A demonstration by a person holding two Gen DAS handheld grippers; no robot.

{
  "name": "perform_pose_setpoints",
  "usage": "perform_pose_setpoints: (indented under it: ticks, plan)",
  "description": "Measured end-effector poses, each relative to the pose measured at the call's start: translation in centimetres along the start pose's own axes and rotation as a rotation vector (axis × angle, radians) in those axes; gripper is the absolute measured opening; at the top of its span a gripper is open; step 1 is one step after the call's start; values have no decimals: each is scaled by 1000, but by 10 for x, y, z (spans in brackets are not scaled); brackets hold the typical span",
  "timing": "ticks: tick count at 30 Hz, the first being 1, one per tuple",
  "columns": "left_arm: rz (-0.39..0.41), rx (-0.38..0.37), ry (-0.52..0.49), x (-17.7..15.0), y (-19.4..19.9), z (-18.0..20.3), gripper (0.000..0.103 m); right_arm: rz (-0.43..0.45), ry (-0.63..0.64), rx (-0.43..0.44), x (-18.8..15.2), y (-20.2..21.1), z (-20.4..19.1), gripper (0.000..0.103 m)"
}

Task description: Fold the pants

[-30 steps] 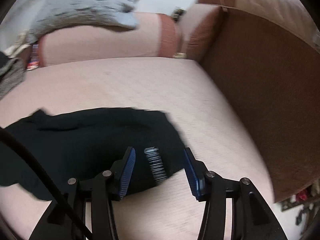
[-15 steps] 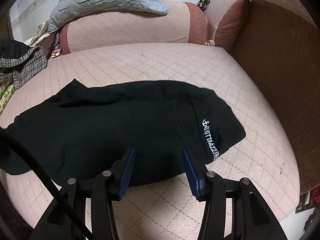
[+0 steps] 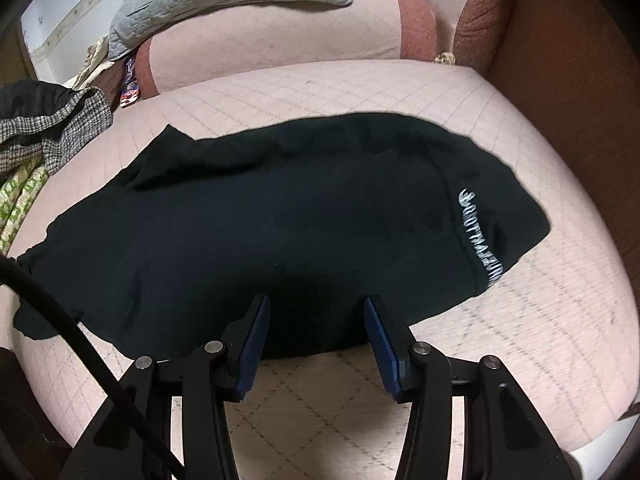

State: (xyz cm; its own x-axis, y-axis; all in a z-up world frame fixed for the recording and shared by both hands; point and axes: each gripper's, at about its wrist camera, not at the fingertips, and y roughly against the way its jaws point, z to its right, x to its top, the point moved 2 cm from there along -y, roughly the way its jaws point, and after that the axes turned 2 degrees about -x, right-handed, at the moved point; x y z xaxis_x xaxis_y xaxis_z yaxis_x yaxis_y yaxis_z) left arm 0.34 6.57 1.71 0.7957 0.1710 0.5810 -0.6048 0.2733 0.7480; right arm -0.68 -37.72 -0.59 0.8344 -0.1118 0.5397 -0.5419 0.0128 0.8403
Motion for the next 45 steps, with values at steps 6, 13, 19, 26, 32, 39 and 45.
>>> perform_pose_setpoints:
  ticks: [6, 13, 19, 26, 32, 39, 45]
  plan:
    - [-95, 50, -116, -4, -30, 23, 52, 6, -2, 3, -3, -5, -5, 56]
    - [-85, 134, -72, -18, -26, 24, 8, 6, -4, 2, -5, -3, 2, 56]
    - [-6, 97, -121, -2, 5, 47, 8, 11, -2, -8, -4, -4, 2, 56]
    - [51, 106, -210, 58, -6, 68, 8, 20, -13, 9, -2, 3, 1, 56]
    - [-167, 168, -110, 31, -85, 5, 9, 49, -14, 56, 20, 16, 0, 56]
    - [-46, 72, -76, 18, -76, -10, 11, 125, 150, 135, 97, 3, -58, 61]
    - [-23, -12, -16, 18, -75, -25, 12, 121, 459, -6, 124, -42, -123, 62]
